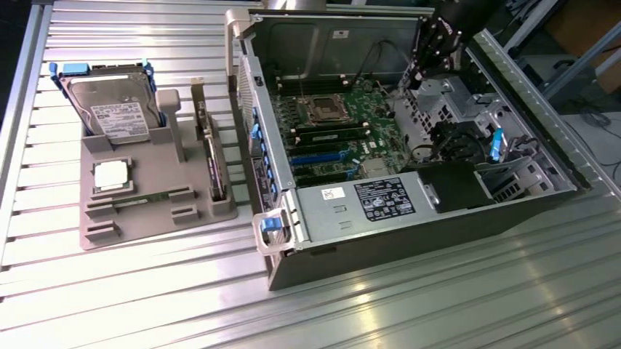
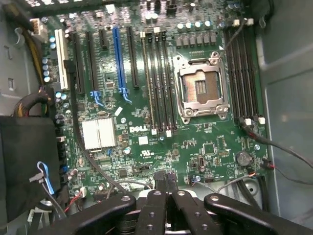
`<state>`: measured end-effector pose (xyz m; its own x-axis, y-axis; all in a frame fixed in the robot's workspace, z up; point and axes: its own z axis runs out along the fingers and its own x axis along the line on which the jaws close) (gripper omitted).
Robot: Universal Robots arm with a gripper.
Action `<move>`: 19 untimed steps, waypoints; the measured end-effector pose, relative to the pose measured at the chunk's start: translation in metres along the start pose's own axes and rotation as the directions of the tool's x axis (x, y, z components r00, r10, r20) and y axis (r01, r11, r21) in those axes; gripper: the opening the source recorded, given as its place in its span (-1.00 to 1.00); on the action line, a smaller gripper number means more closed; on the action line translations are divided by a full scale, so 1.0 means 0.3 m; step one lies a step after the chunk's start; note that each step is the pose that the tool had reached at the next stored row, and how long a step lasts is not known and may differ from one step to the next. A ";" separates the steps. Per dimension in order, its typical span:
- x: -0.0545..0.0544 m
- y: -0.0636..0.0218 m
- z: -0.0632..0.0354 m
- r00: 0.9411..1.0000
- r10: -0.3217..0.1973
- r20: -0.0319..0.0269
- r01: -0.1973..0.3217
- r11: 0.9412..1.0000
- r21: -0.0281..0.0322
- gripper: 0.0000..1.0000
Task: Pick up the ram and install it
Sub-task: 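Press down the ram until it locks into place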
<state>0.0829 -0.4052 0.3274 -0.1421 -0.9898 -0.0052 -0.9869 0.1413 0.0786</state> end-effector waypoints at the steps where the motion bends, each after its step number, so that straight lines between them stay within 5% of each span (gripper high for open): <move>1: 0.000 0.000 0.000 1.000 0.030 0.002 -0.030 1.000 0.000 -0.80; 4: 0.000 0.000 0.003 0.985 0.170 0.012 -0.170 0.986 0.000 -0.80; 7: 0.000 0.000 0.005 0.968 0.251 0.018 -0.251 0.968 -0.001 -0.80; 11: 0.000 -0.001 0.008 0.933 0.359 0.025 -0.359 0.933 -0.002 -0.80; 13: 0.000 -0.001 0.009 0.922 0.387 0.027 -0.387 0.922 -0.003 -0.80; 16: 0.000 -0.001 0.012 0.878 0.477 0.034 -0.477 0.879 -0.005 -0.80; 19: 0.000 -0.001 0.015 0.823 0.566 0.041 -0.566 0.824 -0.009 -0.80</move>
<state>0.0829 -0.4052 0.3230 -0.6787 -0.7344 -0.0012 -0.7323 0.6766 0.0769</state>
